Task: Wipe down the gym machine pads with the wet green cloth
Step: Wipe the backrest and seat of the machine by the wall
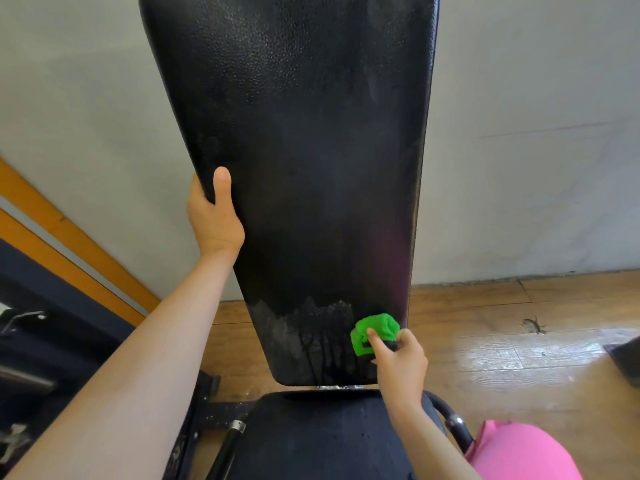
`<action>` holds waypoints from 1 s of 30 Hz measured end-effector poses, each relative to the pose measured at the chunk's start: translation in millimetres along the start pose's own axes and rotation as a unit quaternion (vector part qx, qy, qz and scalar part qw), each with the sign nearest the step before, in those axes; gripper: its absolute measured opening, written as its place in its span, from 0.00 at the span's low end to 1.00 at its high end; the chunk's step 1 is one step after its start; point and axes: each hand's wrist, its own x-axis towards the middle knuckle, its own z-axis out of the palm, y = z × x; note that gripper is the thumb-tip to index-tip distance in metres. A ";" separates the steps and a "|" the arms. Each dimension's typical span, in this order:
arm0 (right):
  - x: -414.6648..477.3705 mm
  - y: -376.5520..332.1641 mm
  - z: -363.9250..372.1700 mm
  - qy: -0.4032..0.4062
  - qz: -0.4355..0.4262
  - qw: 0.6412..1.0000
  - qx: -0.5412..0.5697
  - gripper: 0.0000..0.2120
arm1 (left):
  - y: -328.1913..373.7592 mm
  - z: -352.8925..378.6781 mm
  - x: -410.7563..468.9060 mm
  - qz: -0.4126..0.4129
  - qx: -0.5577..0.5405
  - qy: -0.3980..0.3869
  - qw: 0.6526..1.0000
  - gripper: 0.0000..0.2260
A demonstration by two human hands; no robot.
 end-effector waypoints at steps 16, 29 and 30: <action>-5.1 -45.1 18.6 -0.026 -0.070 0.994 0.074 0.09 | -6.0 -2.3 3.5 0.016 -0.007 -0.005 1.000 0.17; -21.9 -35.3 33.9 -0.024 -0.024 0.999 0.002 0.11 | -8.8 -1.7 4.7 0.031 -0.016 -0.006 0.999 0.11; -23.6 -45.6 36.3 -0.031 -0.047 0.998 0.018 0.10 | -8.6 -1.9 4.7 0.031 -0.016 -0.005 0.999 0.10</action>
